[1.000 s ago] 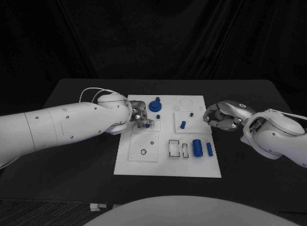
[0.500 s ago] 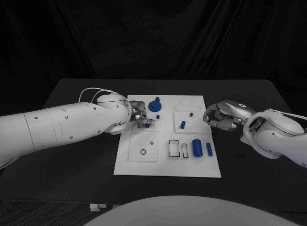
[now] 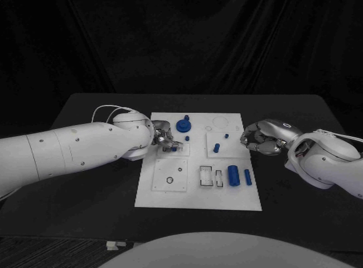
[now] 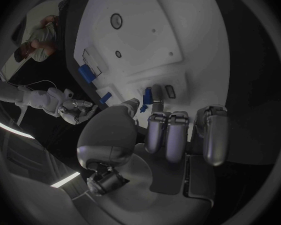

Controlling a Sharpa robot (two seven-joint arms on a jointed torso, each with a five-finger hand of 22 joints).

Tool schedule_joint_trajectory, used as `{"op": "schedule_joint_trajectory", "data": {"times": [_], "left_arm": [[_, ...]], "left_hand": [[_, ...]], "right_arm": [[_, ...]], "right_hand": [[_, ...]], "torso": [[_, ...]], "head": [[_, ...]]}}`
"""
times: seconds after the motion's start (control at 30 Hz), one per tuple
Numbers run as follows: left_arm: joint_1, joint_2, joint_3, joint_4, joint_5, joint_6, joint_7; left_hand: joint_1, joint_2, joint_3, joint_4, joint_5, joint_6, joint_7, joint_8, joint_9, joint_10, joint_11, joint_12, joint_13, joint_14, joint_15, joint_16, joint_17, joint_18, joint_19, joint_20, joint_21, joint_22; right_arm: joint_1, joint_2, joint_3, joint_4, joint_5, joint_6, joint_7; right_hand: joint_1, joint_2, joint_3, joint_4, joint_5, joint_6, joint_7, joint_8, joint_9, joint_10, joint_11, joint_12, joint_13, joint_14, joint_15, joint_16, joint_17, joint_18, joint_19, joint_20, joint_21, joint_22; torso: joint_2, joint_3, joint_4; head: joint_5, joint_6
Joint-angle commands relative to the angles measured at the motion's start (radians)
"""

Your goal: Assemble the parts on the task board

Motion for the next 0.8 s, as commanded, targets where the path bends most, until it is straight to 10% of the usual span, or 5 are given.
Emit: {"op": "schedule_joint_trajectory", "data": {"times": [0.03, 0.5, 0.63, 0.8], "left_arm": [[-0.005, -0.002, -0.002, 0.002, 0.006, 0.010, -0.001], [-0.005, -0.010, -0.002, 0.008, 0.006, -0.030, 0.048], [-0.004, -0.019, -0.002, 0.017, 0.006, -0.080, 0.077], [0.001, -0.040, -0.002, 0.040, 0.006, -0.160, 0.110]], "left_hand": [[-0.003, 0.011, -0.010, 0.002, 0.001, 0.010, -0.005, 0.021, 0.018, 0.051, -0.008, 0.001, 0.226, 0.104, -0.006, 0.003, 0.263, 0.019, 0.002, -0.001, -0.002, 0.210], [-0.032, 0.011, -0.043, 0.007, -0.012, 0.002, -0.005, 0.021, 0.019, 0.047, -0.010, -0.002, 0.223, 0.104, -0.009, 0.003, 0.263, 0.019, 0.001, -0.005, -0.005, 0.209], [-0.122, -0.001, -0.128, 0.010, -0.086, -0.001, 0.002, 0.006, -0.001, 0.046, -0.005, -0.002, 0.222, 0.104, -0.005, 0.003, 0.263, 0.019, 0.001, -0.003, -0.006, 0.209], [-0.150, -0.017, -0.183, 0.008, -0.089, -0.007, 0.005, -0.003, -0.010, 0.047, -0.002, -0.001, 0.222, 0.104, -0.004, 0.003, 0.263, 0.019, 0.002, -0.001, -0.006, 0.209]], "right_arm": [[-0.003, -0.001, 0.000, 0.000, -0.002, 0.006, -0.017], [-0.003, -0.003, 0.000, 0.001, -0.002, 0.004, -0.017], [-0.003, -0.004, 0.000, 0.002, -0.002, 0.003, -0.017], [-0.003, -0.007, 0.000, 0.003, -0.002, 0.001, -0.017]], "right_hand": [[0.009, 0.001, 0.003, -0.001, 0.004, 0.009, 0.001, 0.001, 0.000, 0.103, 0.006, 0.003, 0.263, 0.104, 0.004, 0.003, 0.263, -0.003, 0.053, 0.007, -0.003, 0.226], [0.009, 0.000, 0.003, -0.003, 0.004, 0.009, 0.002, 0.001, 0.000, 0.103, 0.007, 0.003, 0.263, 0.104, 0.005, 0.003, 0.263, -0.003, 0.051, 0.008, -0.006, 0.225], [0.009, 0.000, 0.003, -0.003, 0.004, 0.009, 0.002, 0.001, 0.000, 0.103, 0.007, 0.003, 0.263, 0.104, 0.005, 0.003, 0.263, -0.003, 0.051, 0.008, -0.006, 0.225], [0.009, 0.000, 0.003, -0.003, 0.004, 0.009, 0.002, 0.001, 0.000, 0.103, 0.007, 0.003, 0.263, 0.104, 0.005, 0.003, 0.263, -0.003, 0.051, 0.008, -0.006, 0.225]], "torso": [[-0.001, 0.0000, 0.0002], [0.000, 0.0003, 0.0004], [0.000, 0.0000, 0.0000], [0.000, 0.0000, 0.0000]], "head": [[0.000, 0.000], [-0.003, 0.000], [-0.002, 0.000], [-0.007, 0.000]]}}
